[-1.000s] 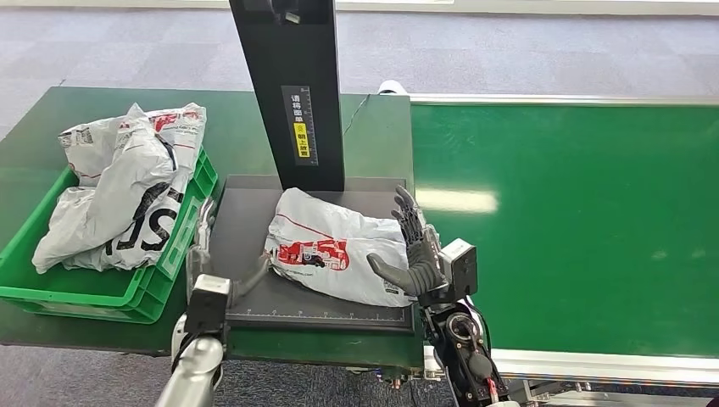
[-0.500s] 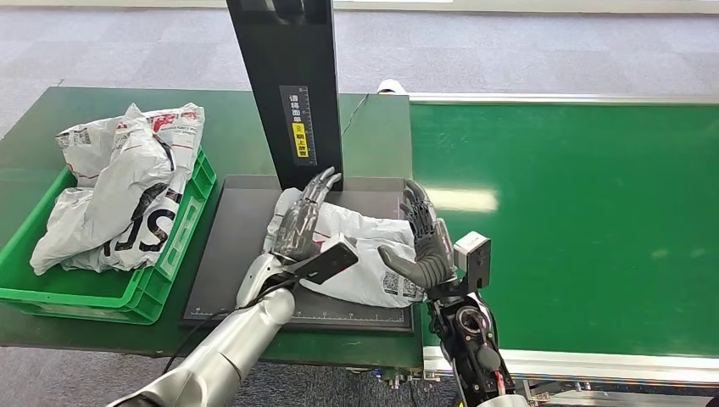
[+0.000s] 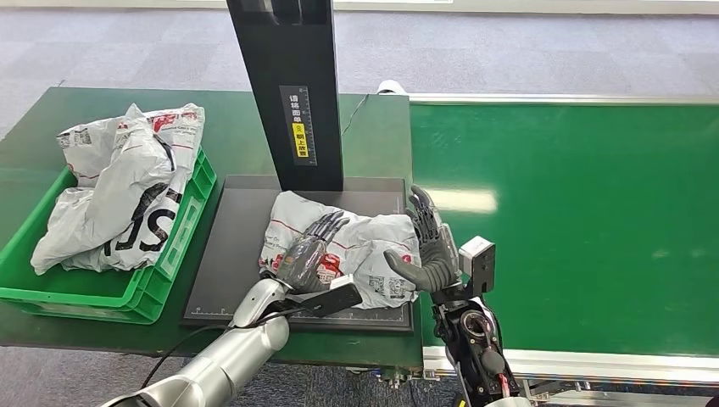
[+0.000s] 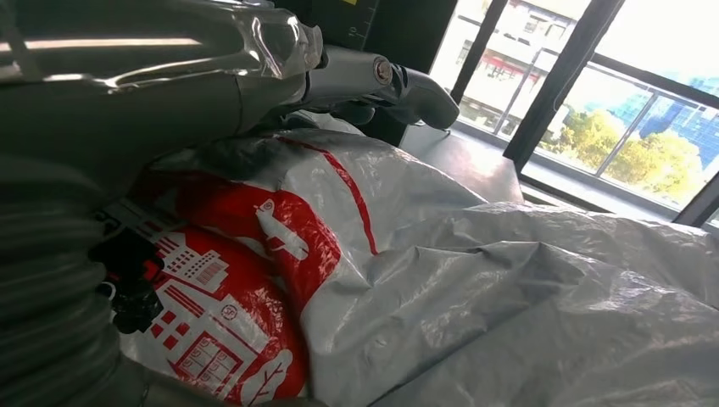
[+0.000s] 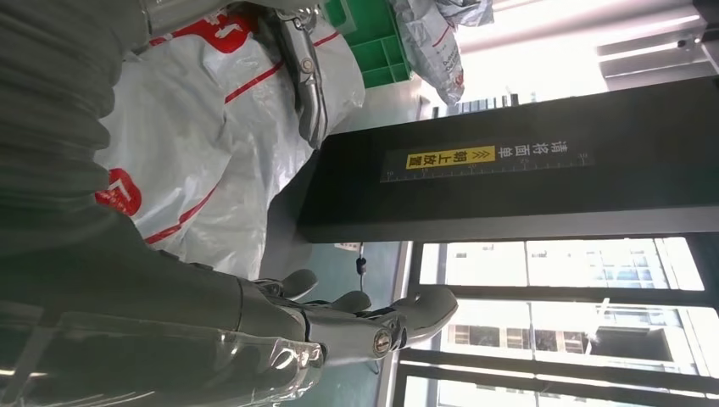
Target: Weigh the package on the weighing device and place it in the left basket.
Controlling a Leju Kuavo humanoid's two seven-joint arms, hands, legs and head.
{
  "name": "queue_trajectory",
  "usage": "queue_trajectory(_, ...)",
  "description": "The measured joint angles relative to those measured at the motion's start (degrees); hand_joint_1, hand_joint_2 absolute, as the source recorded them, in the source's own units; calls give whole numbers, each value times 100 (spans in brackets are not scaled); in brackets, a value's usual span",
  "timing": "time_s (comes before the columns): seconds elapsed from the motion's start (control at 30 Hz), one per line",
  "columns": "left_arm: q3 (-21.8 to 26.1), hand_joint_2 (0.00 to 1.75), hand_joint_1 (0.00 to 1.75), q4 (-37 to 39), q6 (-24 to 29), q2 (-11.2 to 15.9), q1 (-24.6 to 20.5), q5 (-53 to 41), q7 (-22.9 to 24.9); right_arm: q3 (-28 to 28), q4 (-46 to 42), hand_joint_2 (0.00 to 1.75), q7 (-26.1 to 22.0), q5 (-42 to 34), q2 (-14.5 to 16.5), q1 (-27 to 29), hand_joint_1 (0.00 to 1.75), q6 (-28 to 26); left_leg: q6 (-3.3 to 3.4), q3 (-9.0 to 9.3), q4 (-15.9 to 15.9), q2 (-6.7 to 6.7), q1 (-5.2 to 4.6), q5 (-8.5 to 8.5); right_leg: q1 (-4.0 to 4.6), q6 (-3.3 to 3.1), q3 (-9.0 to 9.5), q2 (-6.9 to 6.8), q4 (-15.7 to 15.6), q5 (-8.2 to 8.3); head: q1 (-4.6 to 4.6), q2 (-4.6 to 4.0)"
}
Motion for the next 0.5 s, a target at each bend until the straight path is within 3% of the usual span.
queue_trajectory(0.27, -80, 175, 5, 7, -174, 205, -27, -63, 25, -5, 112, 175, -40, 28, -5, -6, 0, -1, 0, 21, -2, 6, 2, 0, 2, -1, 19, 3, 1, 0, 0, 0)
queue_trajectory(0.4, -120, 175, 171, 45, -477, 255, -78, -68, -50, -5, 210, 175, -101, 62, -4, -16, 0, -1, -1, 37, -3, 2, 2, 0, 3, -2, 37, 2, 1, -1, 1, 0)
queue_trajectory(0.5, -166, 175, 175, 81, -504, 254, -46, -78, -53, -2, 266, 175, -109, 77, -4, -40, 0, 3, 0, 45, -4, -2, 2, 0, 2, -3, 47, 0, 1, -2, 1, 0)
